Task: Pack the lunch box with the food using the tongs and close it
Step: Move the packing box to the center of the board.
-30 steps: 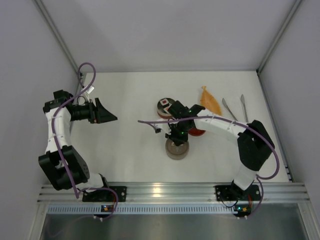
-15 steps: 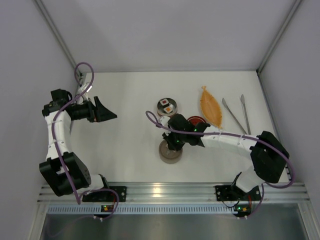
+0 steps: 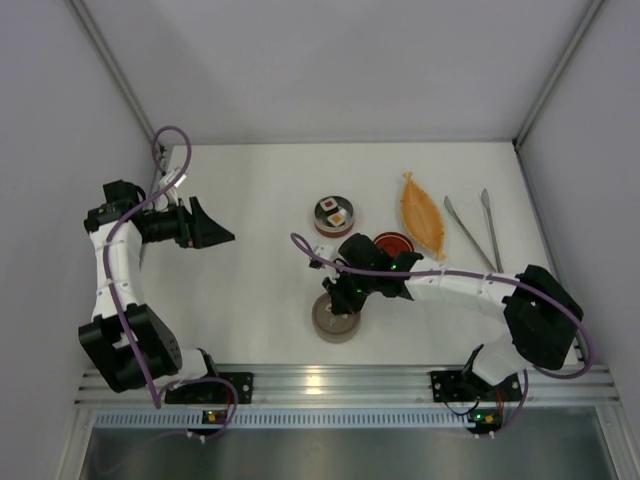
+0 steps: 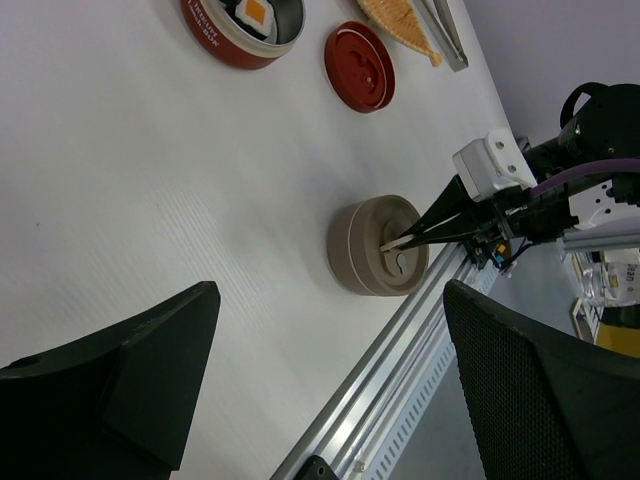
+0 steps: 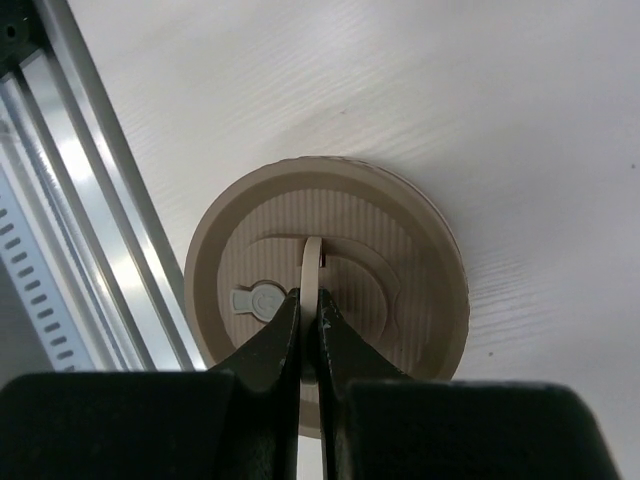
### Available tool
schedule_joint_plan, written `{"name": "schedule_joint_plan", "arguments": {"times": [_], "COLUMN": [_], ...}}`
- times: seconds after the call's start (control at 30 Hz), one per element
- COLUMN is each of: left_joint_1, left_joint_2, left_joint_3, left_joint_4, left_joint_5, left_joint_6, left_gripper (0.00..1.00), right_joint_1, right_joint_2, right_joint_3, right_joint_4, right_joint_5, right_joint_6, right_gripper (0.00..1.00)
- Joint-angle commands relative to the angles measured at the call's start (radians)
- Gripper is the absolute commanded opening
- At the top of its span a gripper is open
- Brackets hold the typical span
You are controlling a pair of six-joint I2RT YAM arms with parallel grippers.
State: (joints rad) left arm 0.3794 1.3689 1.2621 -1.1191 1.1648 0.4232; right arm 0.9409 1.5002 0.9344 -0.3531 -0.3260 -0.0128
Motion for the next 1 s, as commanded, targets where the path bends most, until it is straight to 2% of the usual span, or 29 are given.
{"name": "schedule_joint_plan", "arguments": {"times": [0.0, 0.2, 0.37, 0.5, 0.53, 0.67, 0.73, 0.9, 0.97], "left_joint_1": [0.009, 0.007, 0.007, 0.007, 0.007, 0.007, 0.007, 0.007, 0.007], "left_joint_2": [0.013, 0.010, 0.012, 0.012, 0.013, 0.012, 0.013, 0.013, 0.013], "left_joint_3": [0.017, 0.026, 0.026, 0.028, 0.028, 0.028, 0.026, 0.025, 0.023], "left_joint_4": [-0.080, -0.133, -0.145, -0.151, -0.151, -0.153, -0.154, -0.159, -0.157], "left_joint_5": [0.059, 0.049, 0.047, 0.047, 0.047, 0.045, 0.047, 0.050, 0.049], "left_joint_6": [0.101, 0.172, 0.183, 0.189, 0.189, 0.192, 0.195, 0.204, 0.204], "left_gripper": [0.98, 0.98, 0.98, 0.98, 0.98, 0.98, 0.98, 0.98, 0.98], "right_joint_1": [0.021, 0.021, 0.018, 0.018, 0.018, 0.019, 0.019, 0.018, 0.018], "right_joint_2": [-0.005, -0.018, -0.009, -0.031, -0.035, -0.057, -0.064, -0.101, -0.118], "right_joint_3": [-0.036, -0.042, -0.002, 0.024, 0.024, 0.023, 0.023, 0.029, 0.033], "right_joint_4": [-0.073, -0.089, -0.129, -0.141, -0.144, -0.145, -0.145, -0.161, -0.170], "right_joint_5": [-0.100, -0.208, -0.237, -0.239, -0.239, -0.223, -0.225, -0.278, -0.306], "right_joint_6": [-0.045, -0.076, -0.124, -0.150, -0.153, -0.165, -0.168, -0.225, -0.240], "right_gripper": [0.00, 0.00, 0.06, 0.20, 0.28, 0.44, 0.48, 0.50, 0.57]}}
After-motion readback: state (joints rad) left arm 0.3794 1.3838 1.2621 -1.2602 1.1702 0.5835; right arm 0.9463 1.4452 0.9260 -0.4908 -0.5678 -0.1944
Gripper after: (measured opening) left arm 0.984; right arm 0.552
